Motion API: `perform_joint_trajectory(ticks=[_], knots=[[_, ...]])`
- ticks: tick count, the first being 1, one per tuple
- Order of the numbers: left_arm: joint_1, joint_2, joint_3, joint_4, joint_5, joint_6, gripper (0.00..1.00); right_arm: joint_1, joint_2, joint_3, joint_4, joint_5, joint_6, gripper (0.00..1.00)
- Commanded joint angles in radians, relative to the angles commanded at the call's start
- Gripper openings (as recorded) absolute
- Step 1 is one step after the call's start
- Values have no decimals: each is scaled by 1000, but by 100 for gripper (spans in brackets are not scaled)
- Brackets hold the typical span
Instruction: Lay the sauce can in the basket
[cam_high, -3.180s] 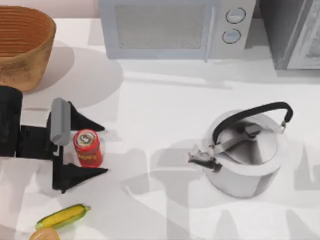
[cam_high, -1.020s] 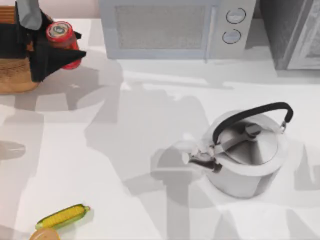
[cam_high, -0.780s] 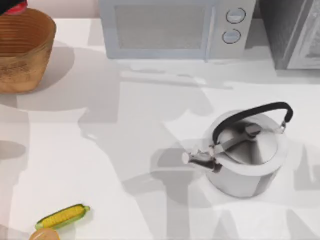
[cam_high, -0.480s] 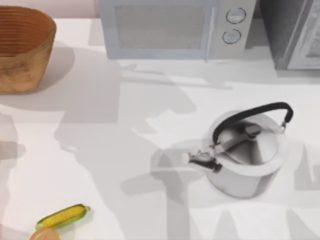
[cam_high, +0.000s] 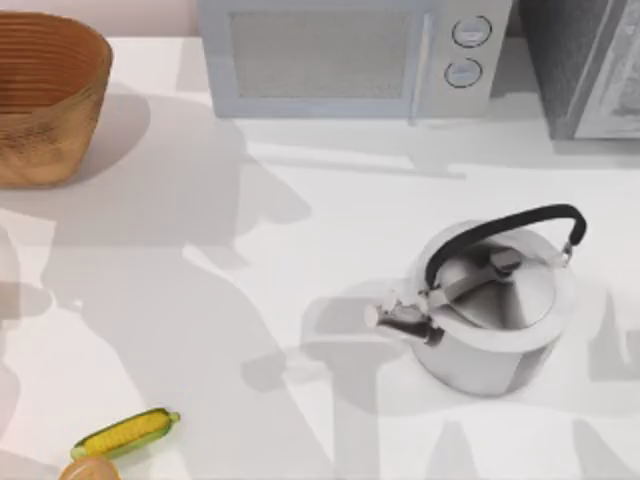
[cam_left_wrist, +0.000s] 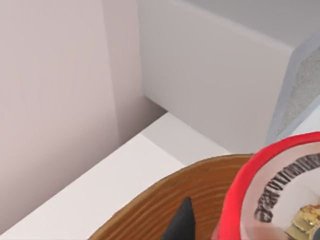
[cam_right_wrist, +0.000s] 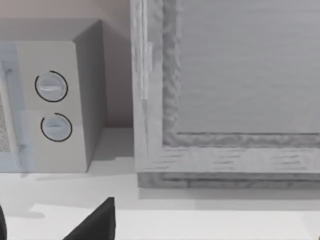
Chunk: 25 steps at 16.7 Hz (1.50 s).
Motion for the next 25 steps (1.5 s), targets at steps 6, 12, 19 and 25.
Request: perform_joint_trajectory(ticks=[6,12,19,25], knots=[[-32,8,-48,80,-15,-45,0,0,0,0,0,0,0,100],[-69,14,-107,225,-43,-112,0,0,0,0,0,0,0,100],[-101,24,-150,315,-62,-160,0,0,0,0,0,0,0,100],[-101,24,-150,315,-62,-160,38,0,0,0,0,0,0,100]])
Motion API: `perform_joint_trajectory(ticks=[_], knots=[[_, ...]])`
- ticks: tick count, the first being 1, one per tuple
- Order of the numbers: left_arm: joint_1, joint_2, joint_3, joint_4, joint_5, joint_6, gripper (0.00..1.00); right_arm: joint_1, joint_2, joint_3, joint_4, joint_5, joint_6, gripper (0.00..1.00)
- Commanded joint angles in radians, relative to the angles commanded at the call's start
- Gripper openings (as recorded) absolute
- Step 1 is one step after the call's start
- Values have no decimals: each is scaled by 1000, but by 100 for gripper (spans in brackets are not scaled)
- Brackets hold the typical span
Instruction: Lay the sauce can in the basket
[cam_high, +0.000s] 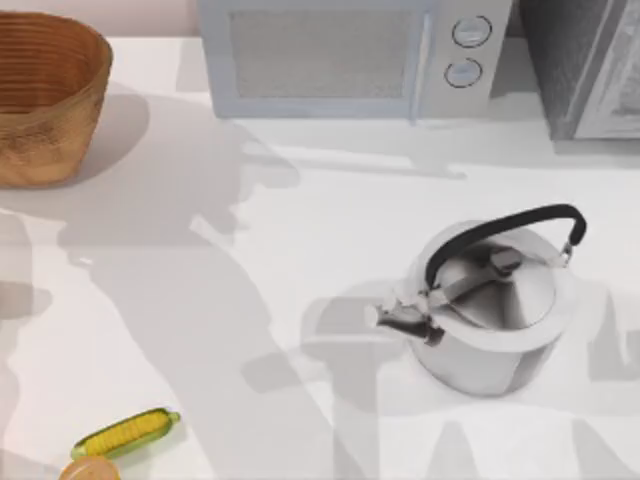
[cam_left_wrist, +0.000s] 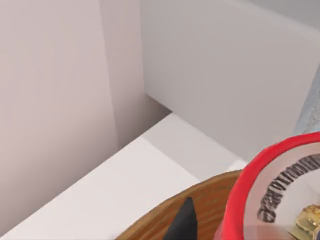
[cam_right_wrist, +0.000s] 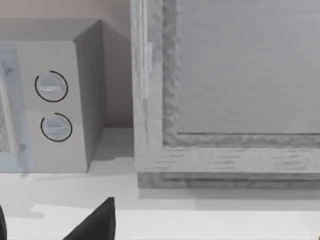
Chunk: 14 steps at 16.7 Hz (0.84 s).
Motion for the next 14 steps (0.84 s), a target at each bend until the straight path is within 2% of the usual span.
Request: perform_joint_trajectory(ticks=[8,14], knots=[[0,0,0,0,0,0,98,0,0,0,0,0,0,100],[0,0,0,0,0,0,100,0,0,0,0,0,0,100]])
